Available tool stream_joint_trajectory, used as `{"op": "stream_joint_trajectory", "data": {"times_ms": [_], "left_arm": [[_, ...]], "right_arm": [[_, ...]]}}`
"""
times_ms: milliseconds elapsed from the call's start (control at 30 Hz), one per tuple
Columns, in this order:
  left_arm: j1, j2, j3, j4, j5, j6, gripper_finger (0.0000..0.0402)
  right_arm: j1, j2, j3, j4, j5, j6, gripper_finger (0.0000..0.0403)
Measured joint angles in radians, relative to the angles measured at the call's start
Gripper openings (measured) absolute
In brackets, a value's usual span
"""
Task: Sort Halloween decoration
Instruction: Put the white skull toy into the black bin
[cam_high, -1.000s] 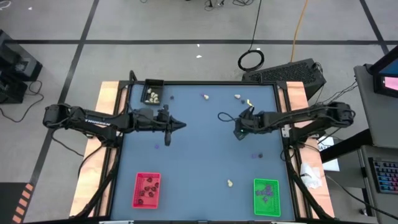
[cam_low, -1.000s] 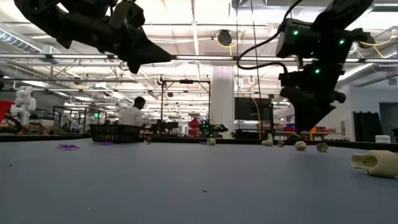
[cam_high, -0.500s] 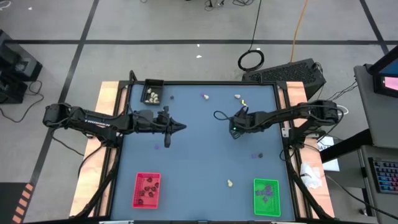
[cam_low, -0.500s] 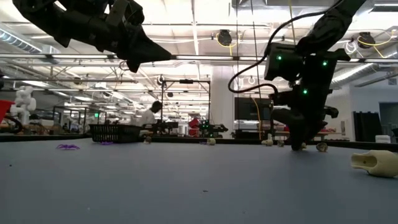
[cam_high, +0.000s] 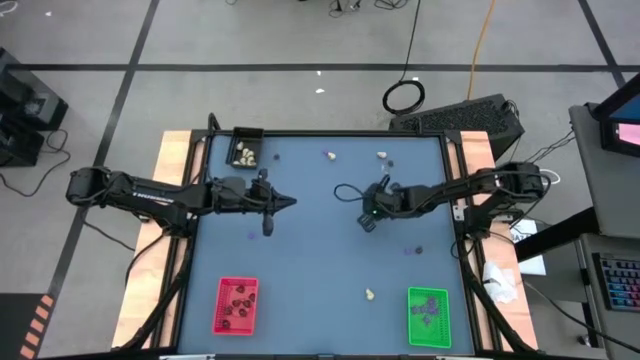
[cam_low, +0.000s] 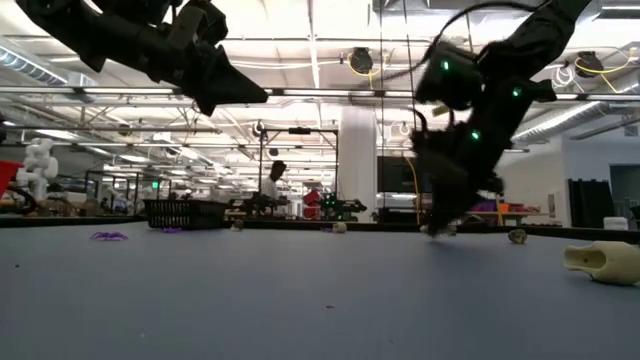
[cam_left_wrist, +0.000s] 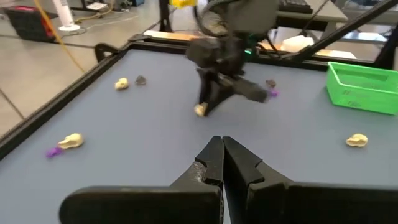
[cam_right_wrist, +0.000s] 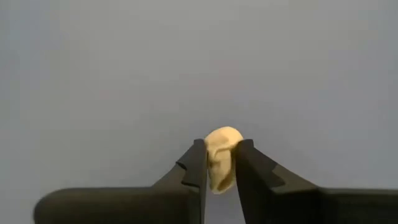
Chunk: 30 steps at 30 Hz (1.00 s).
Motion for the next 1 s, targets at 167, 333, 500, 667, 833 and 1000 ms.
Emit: {"op": "stream_joint_trajectory", "data": {"times_ms": [167,333,500,667,833,1000], "left_arm": [[0.0,-0.081,0.0,-0.07,-0.016,0.0,0.0],[0.0,-0.163,0.0,-0.155,-0.049,0.0,0.0],[-0.004,-0.214,0.0,-0.187,-0.057,0.003,0.0],[-0.008,-0.266,-0.042,-0.165,-0.058,0.008,0.0],[-0.017,-0.377,-0.179,-0.092,-0.058,-0.021,0.0],[-0.024,-0.51,-0.273,-0.084,-0.057,-0.034,0.0]], "right_arm": [[0.036,0.008,0.0,0.298,-0.035,-0.122,0.0042],[0.045,0.073,0.052,0.496,-0.056,-0.239,0.0026],[0.037,0.209,0.23,0.532,-0.056,-0.374,0.001],[-0.001,0.354,0.45,0.533,-0.121,-0.472,0.0],[-0.037,0.454,0.618,0.518,-0.187,-0.508,0.0],[-0.059,0.525,0.72,0.435,-0.271,-0.492,0.0002]]}}
